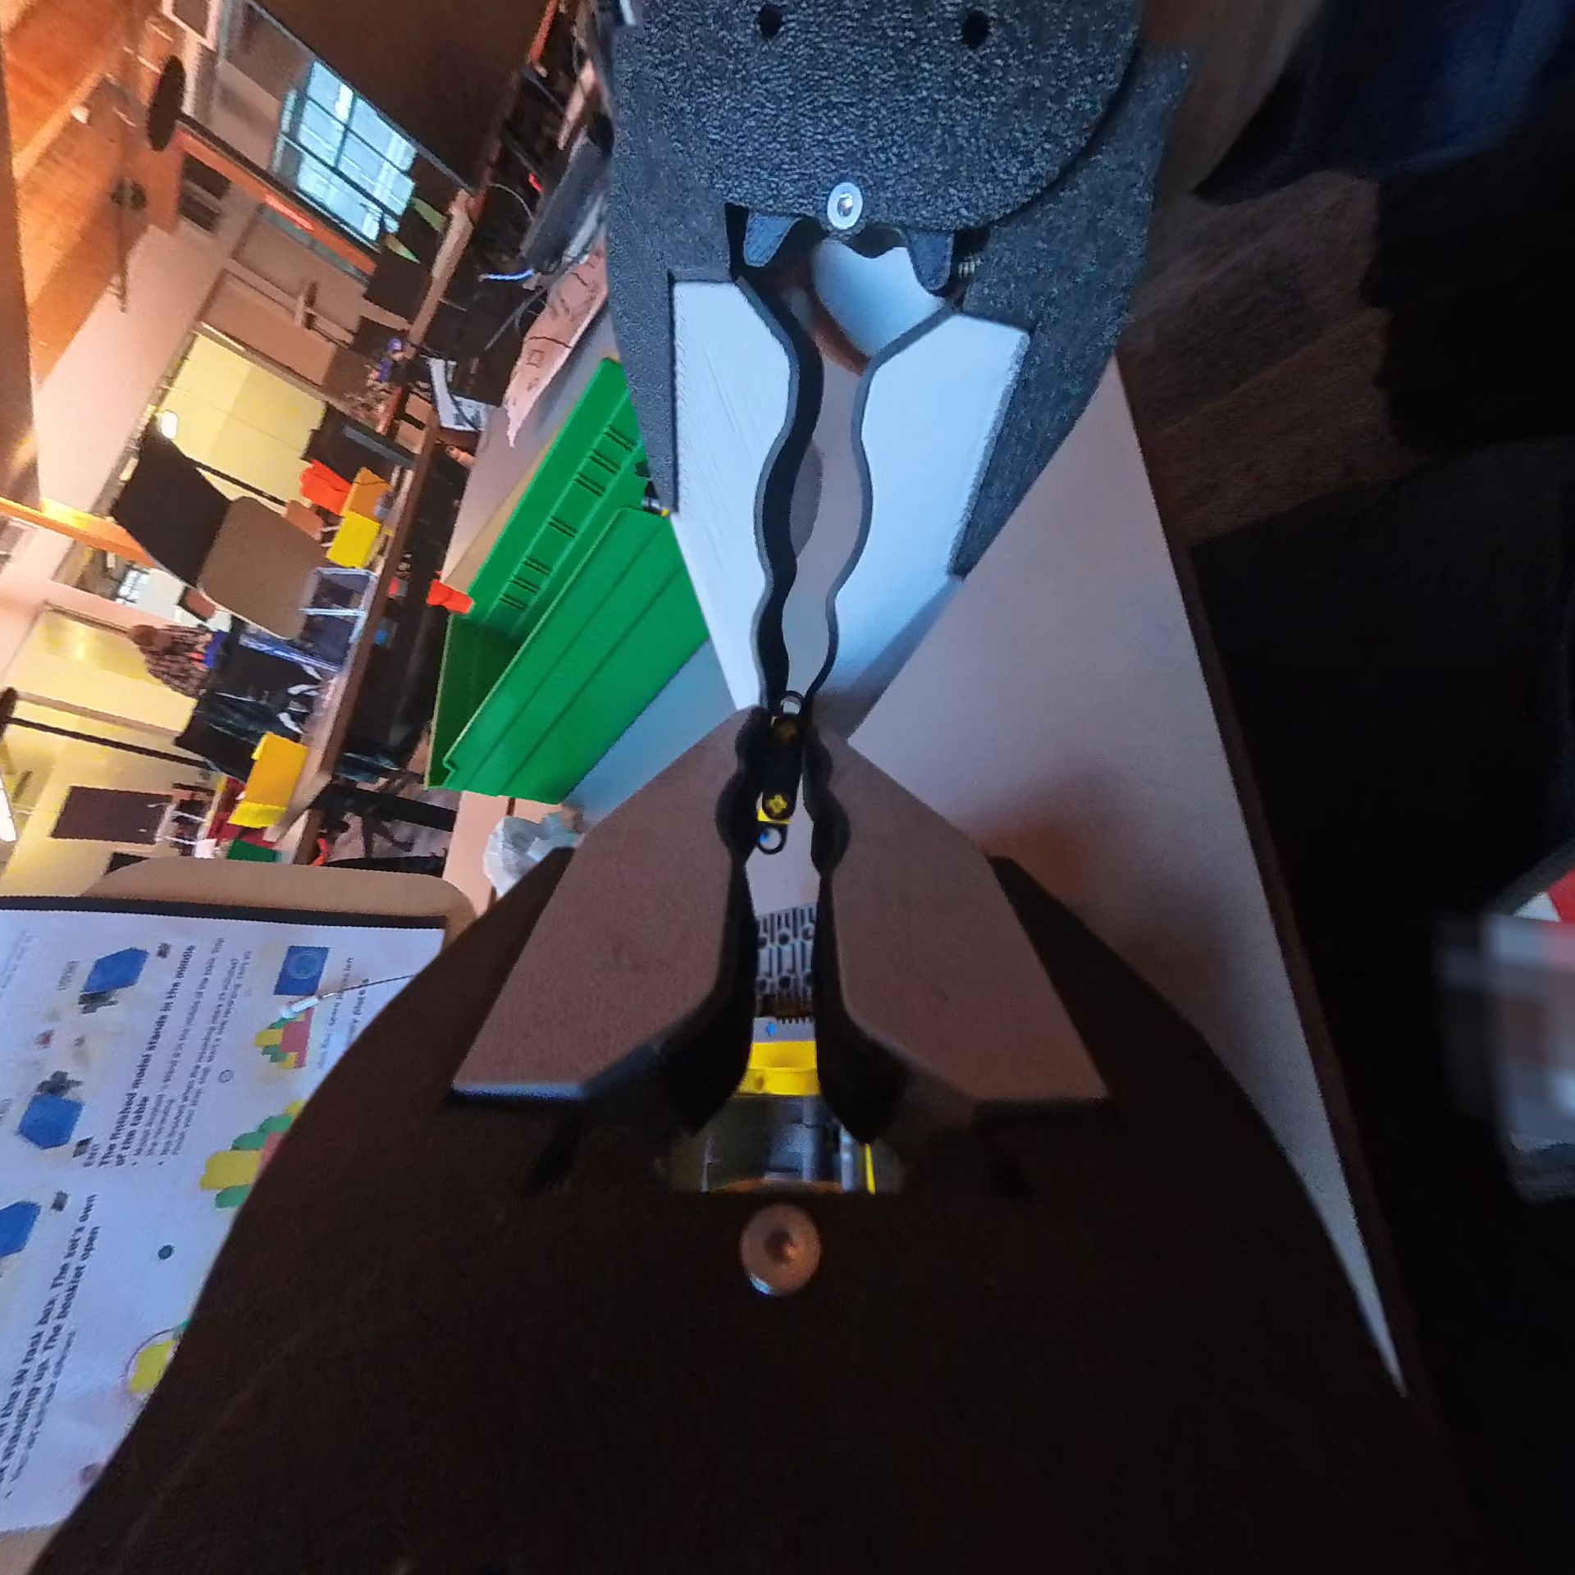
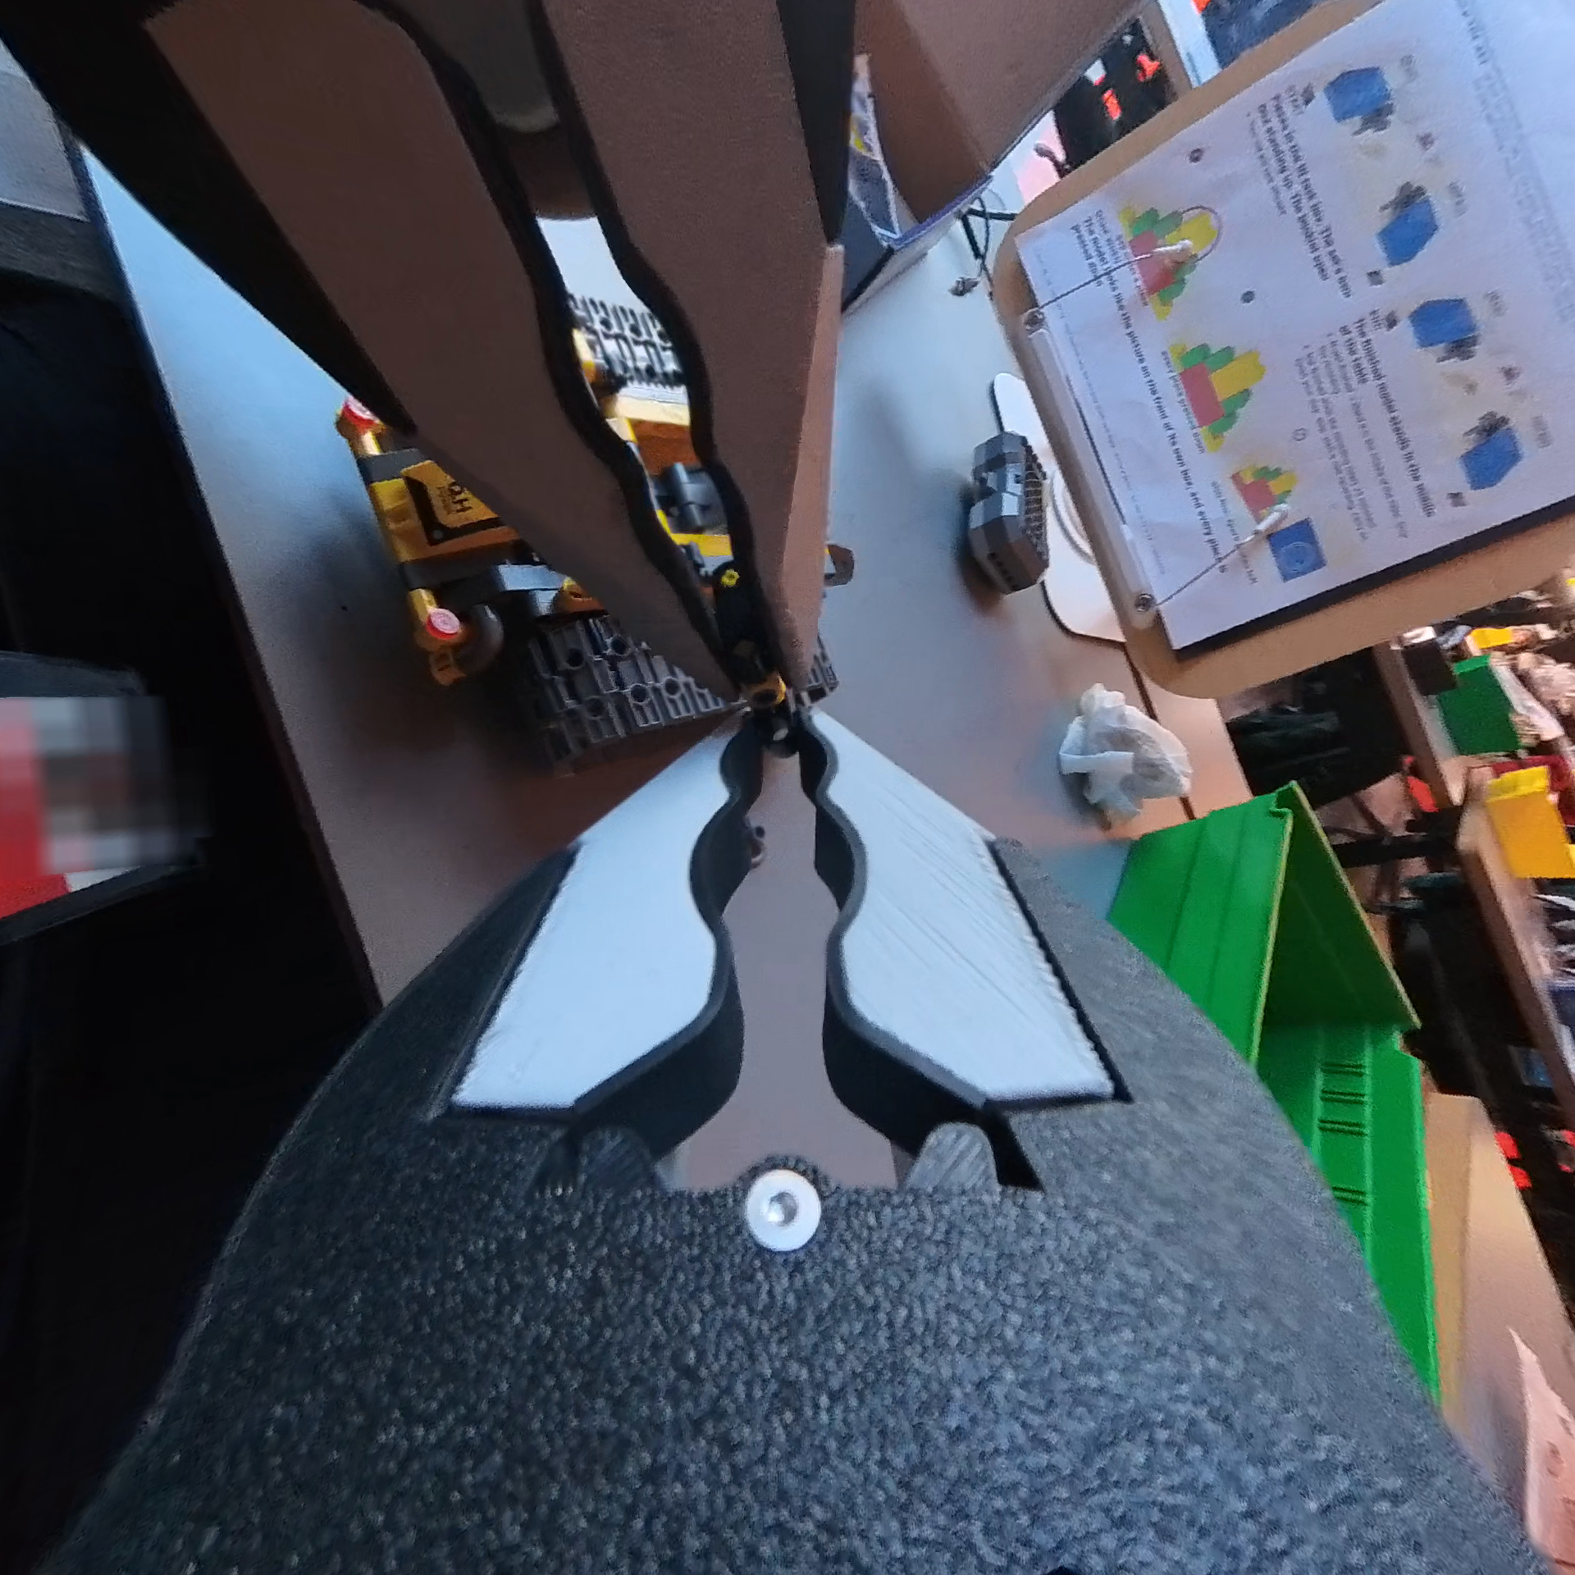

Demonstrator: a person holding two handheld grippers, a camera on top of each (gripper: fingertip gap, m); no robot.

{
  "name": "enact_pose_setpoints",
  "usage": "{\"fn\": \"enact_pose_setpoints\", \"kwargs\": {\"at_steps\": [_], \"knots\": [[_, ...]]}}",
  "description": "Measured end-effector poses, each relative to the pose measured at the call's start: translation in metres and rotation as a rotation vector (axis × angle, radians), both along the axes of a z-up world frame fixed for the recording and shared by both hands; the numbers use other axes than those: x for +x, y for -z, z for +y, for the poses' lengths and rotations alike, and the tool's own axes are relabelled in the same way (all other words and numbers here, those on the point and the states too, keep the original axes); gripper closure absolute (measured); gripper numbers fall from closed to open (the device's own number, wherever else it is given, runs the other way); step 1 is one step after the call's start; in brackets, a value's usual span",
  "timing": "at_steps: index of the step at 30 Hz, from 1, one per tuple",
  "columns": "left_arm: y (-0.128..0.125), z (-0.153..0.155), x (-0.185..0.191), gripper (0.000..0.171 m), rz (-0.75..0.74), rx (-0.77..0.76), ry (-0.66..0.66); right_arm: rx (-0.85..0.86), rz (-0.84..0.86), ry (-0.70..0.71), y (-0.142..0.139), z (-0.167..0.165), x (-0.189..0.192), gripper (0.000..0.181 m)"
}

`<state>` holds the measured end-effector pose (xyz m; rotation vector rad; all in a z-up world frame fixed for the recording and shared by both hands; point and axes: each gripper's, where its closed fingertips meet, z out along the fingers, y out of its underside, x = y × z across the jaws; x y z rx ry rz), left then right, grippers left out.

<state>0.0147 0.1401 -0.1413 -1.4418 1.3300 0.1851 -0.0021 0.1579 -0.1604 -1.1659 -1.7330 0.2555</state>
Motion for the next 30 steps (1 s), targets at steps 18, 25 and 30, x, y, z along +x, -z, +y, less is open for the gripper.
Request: {"fn": "enact_pose_setpoints", "kwargs": {"at_steps": [18,25,30], "knots": [[-0.013,0.002,-0.005,0.168,-0.027,0.067,-0.039,-0.138,0.125,0.037,-0.01,0.003,-0.01,0.174],[-0.019,0.002,-0.005,0.167,-0.023,0.096,-0.037,-0.28,0.172,0.021,-0.015,0.001,-0.011,0.174],[-0.018,0.002,-0.006,0.167,-0.028,0.091,-0.028,-0.275,0.169,0.013,-0.014,0.0,-0.011,0.174]]}}
